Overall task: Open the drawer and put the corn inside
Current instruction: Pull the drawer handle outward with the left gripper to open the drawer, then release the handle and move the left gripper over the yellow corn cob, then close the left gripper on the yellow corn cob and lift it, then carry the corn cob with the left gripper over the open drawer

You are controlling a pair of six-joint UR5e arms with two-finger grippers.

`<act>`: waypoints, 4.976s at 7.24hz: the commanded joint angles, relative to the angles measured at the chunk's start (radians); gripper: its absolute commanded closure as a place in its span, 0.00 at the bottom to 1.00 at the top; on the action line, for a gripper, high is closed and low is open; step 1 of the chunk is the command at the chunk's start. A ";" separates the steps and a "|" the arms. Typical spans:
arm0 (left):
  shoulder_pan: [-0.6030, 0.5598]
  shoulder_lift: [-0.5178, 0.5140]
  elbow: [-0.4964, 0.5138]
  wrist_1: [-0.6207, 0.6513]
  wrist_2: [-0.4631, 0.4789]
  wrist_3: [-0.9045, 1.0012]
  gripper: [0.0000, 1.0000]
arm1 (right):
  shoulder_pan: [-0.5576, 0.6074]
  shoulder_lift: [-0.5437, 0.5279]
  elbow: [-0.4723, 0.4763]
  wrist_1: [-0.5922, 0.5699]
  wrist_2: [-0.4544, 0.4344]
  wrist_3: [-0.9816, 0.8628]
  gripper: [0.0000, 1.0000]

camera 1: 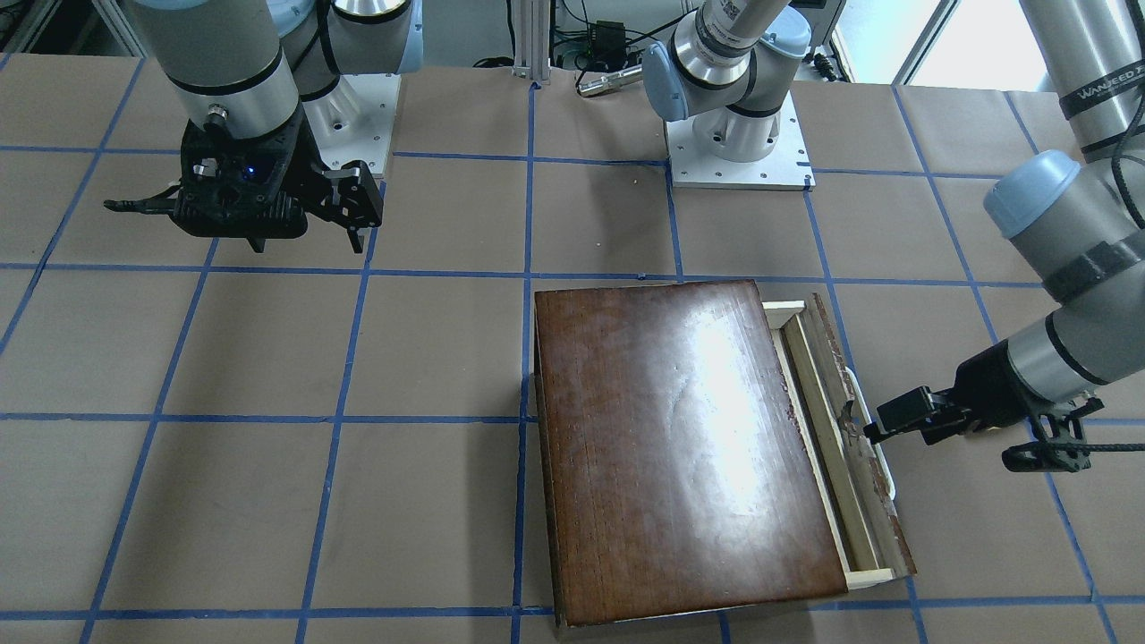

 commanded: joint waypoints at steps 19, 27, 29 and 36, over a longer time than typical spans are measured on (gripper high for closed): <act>0.397 -0.165 -0.005 0.246 0.225 1.279 0.00 | 0.000 0.000 0.000 0.000 0.000 0.000 0.00; 0.398 -0.148 -0.080 0.254 0.224 1.431 0.81 | 0.000 0.000 0.000 0.000 0.000 0.000 0.00; 0.397 -0.145 -0.079 0.260 0.219 1.426 0.86 | 0.000 0.000 0.000 0.000 0.000 0.000 0.00; 0.153 0.075 -0.073 0.142 0.201 0.962 0.84 | 0.000 0.000 0.000 0.000 0.000 0.000 0.00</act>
